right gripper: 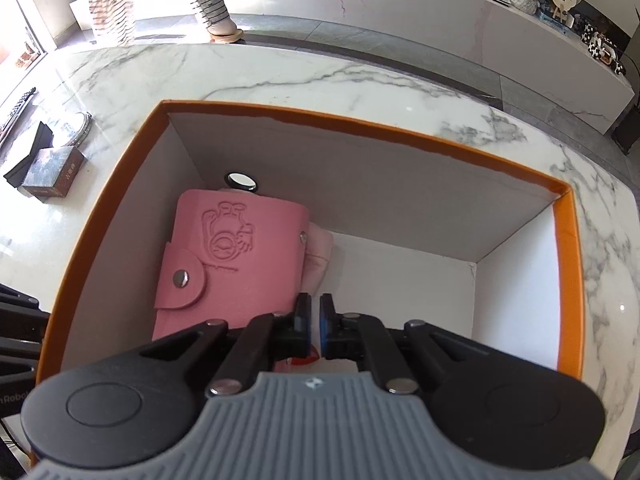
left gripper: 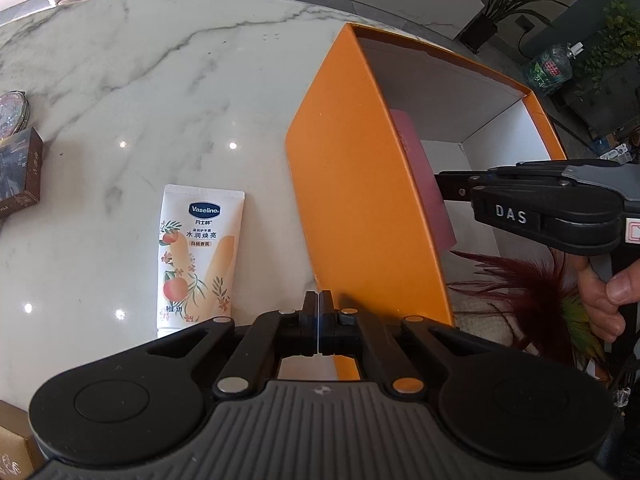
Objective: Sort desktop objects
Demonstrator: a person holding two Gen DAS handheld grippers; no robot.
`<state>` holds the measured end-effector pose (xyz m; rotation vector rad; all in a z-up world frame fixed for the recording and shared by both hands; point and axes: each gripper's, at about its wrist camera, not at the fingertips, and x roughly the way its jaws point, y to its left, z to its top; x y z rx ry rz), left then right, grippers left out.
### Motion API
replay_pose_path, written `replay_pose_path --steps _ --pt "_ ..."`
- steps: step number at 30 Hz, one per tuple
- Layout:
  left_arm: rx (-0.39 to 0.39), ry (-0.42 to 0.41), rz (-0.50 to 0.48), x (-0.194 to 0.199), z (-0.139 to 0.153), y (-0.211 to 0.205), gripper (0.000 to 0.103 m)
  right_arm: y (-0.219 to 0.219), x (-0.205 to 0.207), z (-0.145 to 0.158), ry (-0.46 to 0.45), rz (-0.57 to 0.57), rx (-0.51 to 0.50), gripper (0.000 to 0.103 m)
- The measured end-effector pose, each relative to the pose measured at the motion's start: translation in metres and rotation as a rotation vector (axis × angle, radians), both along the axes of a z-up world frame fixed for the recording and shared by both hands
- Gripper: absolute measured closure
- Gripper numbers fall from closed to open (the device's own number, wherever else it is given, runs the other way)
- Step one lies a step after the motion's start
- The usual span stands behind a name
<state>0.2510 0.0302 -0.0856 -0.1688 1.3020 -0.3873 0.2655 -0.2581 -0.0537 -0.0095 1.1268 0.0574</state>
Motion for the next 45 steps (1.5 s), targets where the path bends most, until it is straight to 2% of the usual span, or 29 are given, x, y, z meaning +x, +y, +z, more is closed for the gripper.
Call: replay_pose_path --steps 2,3,4,6,9,12,14,18,22,27,29,33,40,45 --pt "-0.003 -0.002 0.0 0.001 -0.001 0.0 0.103 -0.002 -0.008 0.008 -0.007 0.013 0.001 0.092" --pt "-0.003 -0.003 0.001 0.001 -0.001 0.001 0.103 -0.002 -0.013 0.011 -0.004 0.027 0.001 0.083" --pt "-0.004 -0.004 0.001 0.001 -0.001 0.001 0.103 -0.003 -0.019 0.014 -0.002 0.042 -0.002 0.068" --pt "-0.006 -0.007 0.004 0.0 -0.001 0.001 0.103 -0.004 -0.032 0.021 -0.014 0.07 0.01 0.058" --pt "-0.001 -0.012 0.008 0.002 -0.001 0.0 0.103 0.002 -0.044 0.023 0.01 0.135 0.036 0.057" --pt "-0.001 -0.017 0.014 0.001 0.0 0.0 0.103 0.013 -0.046 0.014 0.031 0.176 0.017 0.059" --pt "-0.002 -0.02 0.015 0.0 0.001 0.0 0.103 0.02 -0.044 0.008 0.031 0.2 0.025 0.059" --pt "0.002 -0.03 0.021 0.0 0.003 -0.001 0.103 0.027 -0.039 0.003 -0.007 0.253 0.042 0.07" --pt "0.003 -0.033 0.031 0.0 0.003 -0.002 0.103 0.036 -0.034 0.003 -0.013 0.279 0.01 0.069" --pt "0.01 -0.044 0.029 -0.004 0.005 0.001 0.103 0.035 -0.034 0.006 -0.014 0.25 0.027 0.069" --pt "0.034 -0.065 0.033 -0.009 0.009 0.004 0.103 0.038 -0.039 0.013 -0.035 0.234 0.007 0.066" --pt "0.015 -0.095 0.067 -0.022 0.022 0.025 0.101 0.045 -0.057 0.033 -0.098 0.194 -0.017 0.064" --pt "0.001 -0.18 0.177 -0.048 0.048 0.078 0.098 0.068 -0.089 0.068 -0.245 0.056 0.072 0.061" --pt "0.032 -0.218 0.217 -0.067 0.061 0.117 0.093 0.102 -0.102 0.077 -0.294 0.045 0.127 0.058"
